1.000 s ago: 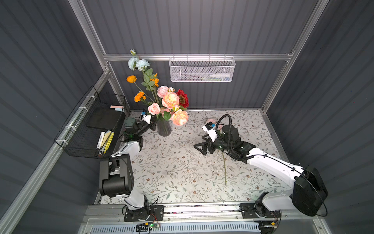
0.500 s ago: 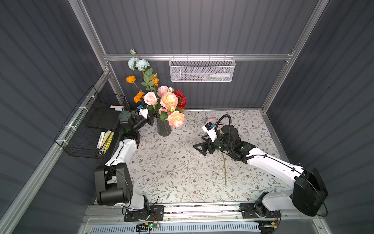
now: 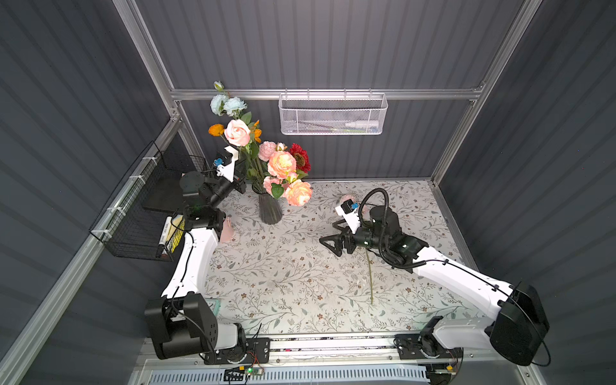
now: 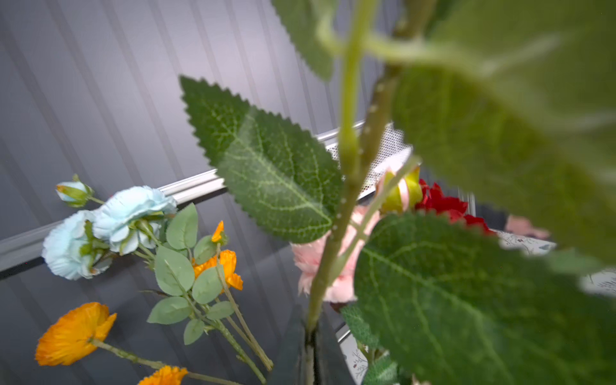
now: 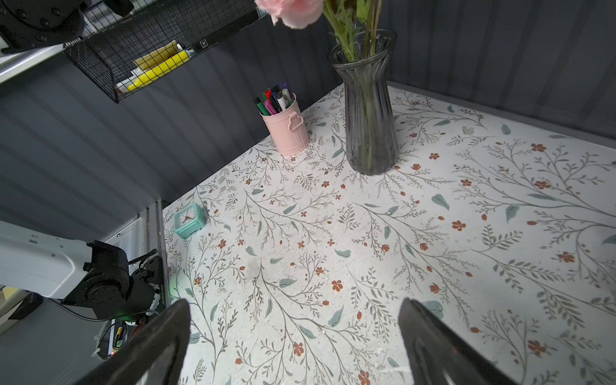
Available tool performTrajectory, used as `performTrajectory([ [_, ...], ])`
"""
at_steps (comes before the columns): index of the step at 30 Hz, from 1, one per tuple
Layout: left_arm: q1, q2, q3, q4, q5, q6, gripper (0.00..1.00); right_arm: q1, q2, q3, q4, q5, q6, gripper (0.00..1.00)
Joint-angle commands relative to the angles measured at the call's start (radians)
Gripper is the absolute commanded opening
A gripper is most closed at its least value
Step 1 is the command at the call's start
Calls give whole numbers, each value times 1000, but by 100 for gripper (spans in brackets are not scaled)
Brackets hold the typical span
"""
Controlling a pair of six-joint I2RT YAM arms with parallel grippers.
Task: Pick out pink flowers from the vase
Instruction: Pick up the flower from the vase, then place the flower at the center of the board.
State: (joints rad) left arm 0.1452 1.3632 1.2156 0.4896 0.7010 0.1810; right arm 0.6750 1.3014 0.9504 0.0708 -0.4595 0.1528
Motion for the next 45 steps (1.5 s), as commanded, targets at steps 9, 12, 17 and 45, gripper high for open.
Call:
performTrajectory([
  [9, 2, -128, 117, -129, -61, -32, 10, 7, -75, -10, -56, 15, -10, 99],
  [12, 1, -158, 129, -139, -73, -52, 10, 10, -81, -13, -66, 13, -4, 99],
  [17, 2, -207, 146, -158, -98, -83, 10, 13, -135, -31, -68, 22, 1, 99],
  [45, -15, -540, 29, -697, 329, -63, 11, 69, -226, 48, -238, 15, 58, 99],
])
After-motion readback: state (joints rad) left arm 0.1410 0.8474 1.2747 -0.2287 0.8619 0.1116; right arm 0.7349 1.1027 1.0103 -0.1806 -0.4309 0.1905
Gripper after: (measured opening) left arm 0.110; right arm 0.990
